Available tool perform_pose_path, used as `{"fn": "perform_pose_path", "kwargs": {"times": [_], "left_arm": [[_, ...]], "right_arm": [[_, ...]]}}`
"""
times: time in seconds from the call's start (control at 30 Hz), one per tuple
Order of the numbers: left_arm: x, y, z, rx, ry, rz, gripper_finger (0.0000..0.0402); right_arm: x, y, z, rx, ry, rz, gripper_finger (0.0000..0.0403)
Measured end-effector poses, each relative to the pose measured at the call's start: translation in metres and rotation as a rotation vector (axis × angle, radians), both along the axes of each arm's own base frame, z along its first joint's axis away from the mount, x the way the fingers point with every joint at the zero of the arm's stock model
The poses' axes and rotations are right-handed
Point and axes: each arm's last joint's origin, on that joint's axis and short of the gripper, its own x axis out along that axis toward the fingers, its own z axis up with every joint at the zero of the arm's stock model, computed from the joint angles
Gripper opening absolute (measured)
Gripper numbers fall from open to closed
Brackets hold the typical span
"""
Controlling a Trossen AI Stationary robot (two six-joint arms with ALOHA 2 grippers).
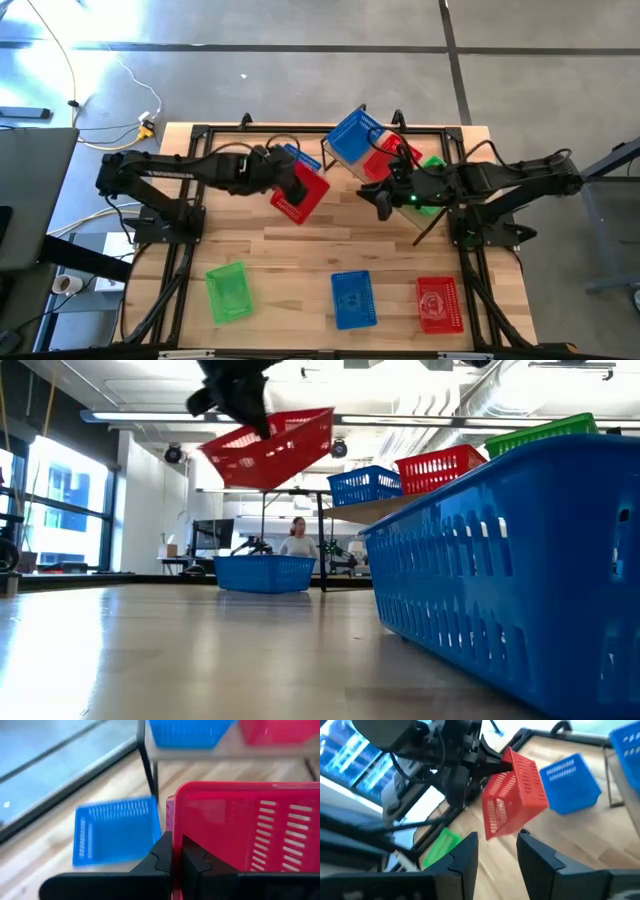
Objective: Stack baskets on shelf by color
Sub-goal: Stack the left red basket on the red basket on the shelf
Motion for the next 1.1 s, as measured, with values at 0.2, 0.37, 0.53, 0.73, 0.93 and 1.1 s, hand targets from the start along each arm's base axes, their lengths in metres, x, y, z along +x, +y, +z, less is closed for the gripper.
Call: {"fn": "perform_pose_path", "kwargs": {"times": [0.2, 0.37, 0.53, 0.73, 0.93, 1.1], "left_arm": [[0.001, 0.025, 0.007, 0.030, -0.062, 0.006, 0.0000], [0.004, 0.032, 0.011, 0.048, -0.074, -0.082, 0.0000], [0.004, 0.034, 0.018, 0.046, -0.055, -0.158, 0.0000], [0.002, 0.034, 0.037, 0.098, -0.023, -0.213, 0.0000], [0.000, 0.034, 0.038, 0.125, 0.030, -0.247, 0.0000], [-0.003, 0.036, 0.036, 0.110, 0.075, -0.270, 0.0000]], "right_arm": [[0.008, -0.004, 0.002, -0.016, -0.065, -0.134, 0.0149], [0.014, -0.009, 0.005, -0.014, -0.108, -0.138, 0.0151], [0.016, -0.017, 0.005, -0.053, -0.104, -0.152, 0.0149], [0.020, -0.030, 0.014, -0.100, -0.178, -0.159, 0.0149], [0.022, -0.039, 0.025, -0.183, -0.263, -0.168, 0.0149], [0.026, -0.045, 0.036, -0.239, -0.266, -0.176, 0.0149]]}}
